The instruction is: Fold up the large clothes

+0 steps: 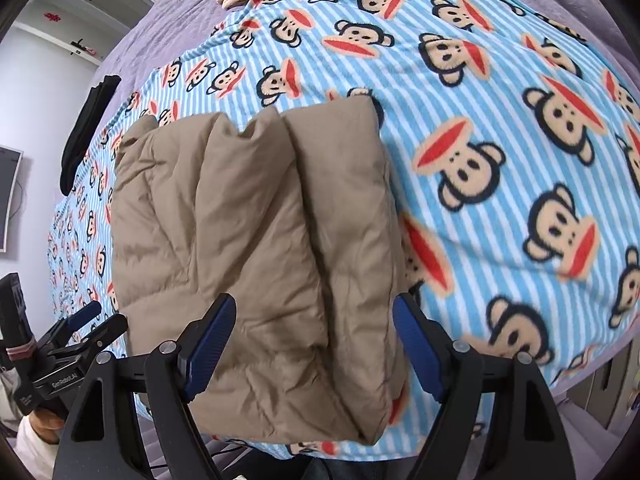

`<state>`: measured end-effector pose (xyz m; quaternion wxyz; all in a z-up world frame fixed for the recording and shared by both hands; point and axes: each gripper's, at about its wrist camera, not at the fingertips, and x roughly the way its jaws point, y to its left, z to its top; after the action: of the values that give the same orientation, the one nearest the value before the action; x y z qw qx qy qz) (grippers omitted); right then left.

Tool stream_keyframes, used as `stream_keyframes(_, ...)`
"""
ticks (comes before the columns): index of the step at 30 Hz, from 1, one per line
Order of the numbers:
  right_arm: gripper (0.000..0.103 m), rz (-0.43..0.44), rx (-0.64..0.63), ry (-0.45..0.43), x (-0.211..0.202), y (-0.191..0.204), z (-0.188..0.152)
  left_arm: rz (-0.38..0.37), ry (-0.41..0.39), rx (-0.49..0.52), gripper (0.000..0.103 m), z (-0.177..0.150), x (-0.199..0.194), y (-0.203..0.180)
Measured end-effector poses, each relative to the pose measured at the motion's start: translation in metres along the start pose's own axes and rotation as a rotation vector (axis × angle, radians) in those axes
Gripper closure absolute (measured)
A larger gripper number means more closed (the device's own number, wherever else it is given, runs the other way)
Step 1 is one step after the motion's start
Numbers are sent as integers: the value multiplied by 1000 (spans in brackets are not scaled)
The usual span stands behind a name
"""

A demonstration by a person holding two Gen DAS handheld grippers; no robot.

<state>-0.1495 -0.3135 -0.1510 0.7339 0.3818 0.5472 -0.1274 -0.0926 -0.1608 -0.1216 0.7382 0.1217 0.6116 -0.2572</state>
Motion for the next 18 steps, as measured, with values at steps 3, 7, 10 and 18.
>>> stream_keyframes(3,12,13,-12,13,4,-6,12,-15,8,-40,0,8,6,5)
stream_keyframes(7,0,37,-30,32,13,-11,25,-72,28,-94,0,19,15,14)
stream_keyframes(10,0,60,-48,74,25,-12,32,-137,36,-105,0,25,24,20)
stream_keyframes(18,0,120,-83,205,71,-25,52,-486,173,-218,0,32,80,45)
